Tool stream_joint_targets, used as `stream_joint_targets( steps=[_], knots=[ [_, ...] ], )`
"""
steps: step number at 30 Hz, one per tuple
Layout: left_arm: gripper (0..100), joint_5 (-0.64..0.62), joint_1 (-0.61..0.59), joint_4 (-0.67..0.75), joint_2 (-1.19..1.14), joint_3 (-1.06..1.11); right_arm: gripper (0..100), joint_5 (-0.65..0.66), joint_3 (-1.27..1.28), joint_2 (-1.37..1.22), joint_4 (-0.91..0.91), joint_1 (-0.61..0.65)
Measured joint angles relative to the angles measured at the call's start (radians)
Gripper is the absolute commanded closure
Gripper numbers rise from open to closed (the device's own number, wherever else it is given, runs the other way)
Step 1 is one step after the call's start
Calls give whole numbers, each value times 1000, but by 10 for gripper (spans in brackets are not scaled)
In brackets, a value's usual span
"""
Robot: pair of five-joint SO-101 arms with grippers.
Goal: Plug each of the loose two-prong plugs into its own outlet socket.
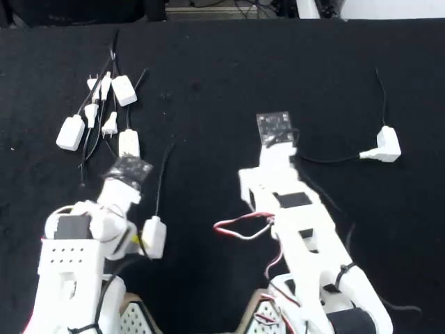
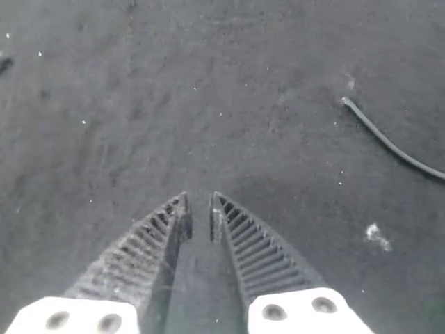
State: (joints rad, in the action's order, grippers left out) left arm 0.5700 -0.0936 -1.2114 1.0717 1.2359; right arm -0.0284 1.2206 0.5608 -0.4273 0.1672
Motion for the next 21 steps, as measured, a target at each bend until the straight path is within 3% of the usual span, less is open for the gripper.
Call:
stream_joint_targets(
  steps=[6,14,21],
  knots=[
    [716,0,-34,20,-8,2,946,-8,0,0,0,-6],
    [716,140,-181,18,-8,2,946,-8,0,0,0,-6],
    [716,178,-147,21,-2,51,946,-8,0,0,-2,-6]
  ],
)
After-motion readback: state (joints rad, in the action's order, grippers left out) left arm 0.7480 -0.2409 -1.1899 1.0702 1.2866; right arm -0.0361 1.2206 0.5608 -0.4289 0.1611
